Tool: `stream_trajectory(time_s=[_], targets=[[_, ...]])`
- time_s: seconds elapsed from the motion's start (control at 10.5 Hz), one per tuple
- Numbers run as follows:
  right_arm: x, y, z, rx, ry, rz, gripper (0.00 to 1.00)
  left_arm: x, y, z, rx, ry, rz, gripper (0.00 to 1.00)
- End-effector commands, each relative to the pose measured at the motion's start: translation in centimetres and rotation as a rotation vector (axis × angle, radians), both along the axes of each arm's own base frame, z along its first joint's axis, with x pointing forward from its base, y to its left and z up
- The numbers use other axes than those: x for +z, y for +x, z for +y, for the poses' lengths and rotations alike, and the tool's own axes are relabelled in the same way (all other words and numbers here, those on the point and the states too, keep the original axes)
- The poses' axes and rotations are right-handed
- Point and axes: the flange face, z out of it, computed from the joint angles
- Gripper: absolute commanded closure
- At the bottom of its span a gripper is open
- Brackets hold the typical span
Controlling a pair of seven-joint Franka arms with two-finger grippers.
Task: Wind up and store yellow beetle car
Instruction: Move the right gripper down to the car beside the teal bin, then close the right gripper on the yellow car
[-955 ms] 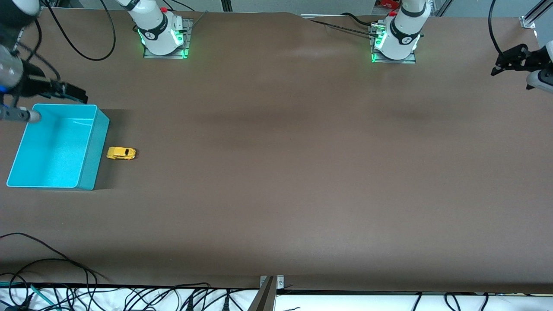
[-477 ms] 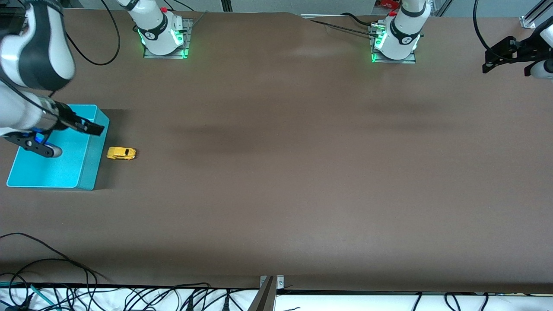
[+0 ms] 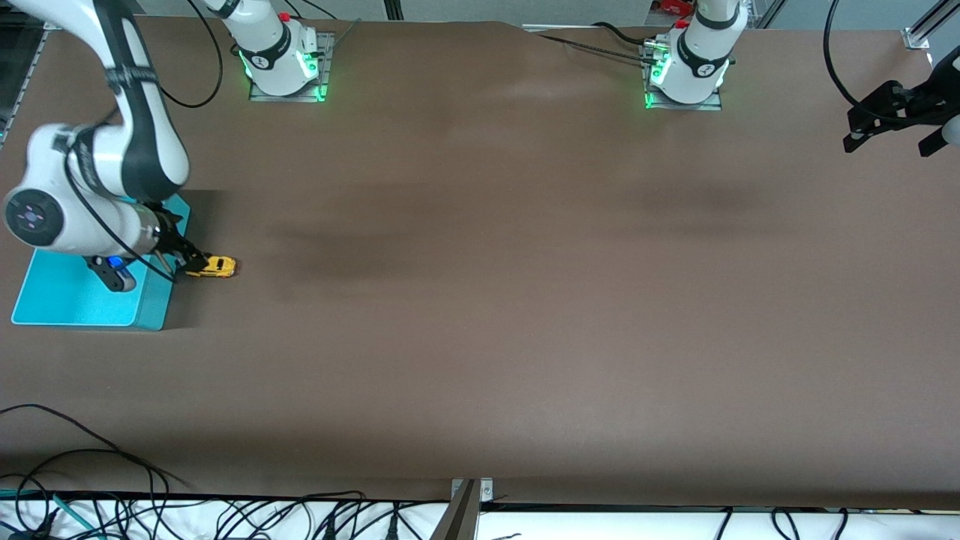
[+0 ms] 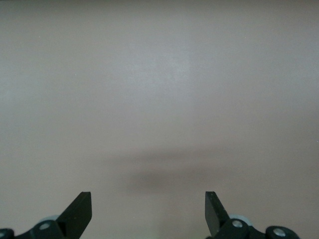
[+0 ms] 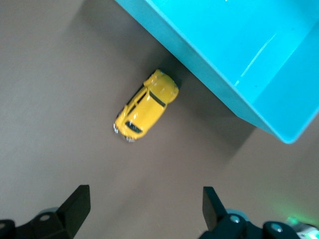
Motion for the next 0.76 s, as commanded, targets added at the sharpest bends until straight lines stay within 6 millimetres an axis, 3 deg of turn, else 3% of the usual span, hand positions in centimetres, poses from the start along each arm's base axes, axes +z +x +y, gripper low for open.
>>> stream_trajectory(time_s=[0.0,0.19,0.67], targets=[[-2.8,-1.3,-3.6,-0.086,-0.019,-0.077,0.0,-0.7,0.8,1.6,0.04,-0.018,-0.012,0.0],[-5.1,-2.2,-5.3,-0.206,-0.046,-0.201,0.0,-0.6,1.0,2.1,0.052,-0.014,-0.009,0.0],[-8.6,-4.1,-5.1,-0.489,-0.088,-0.276,0.0,-0.3,0.5,2.2,0.072,-0.014,0.014,0.0]])
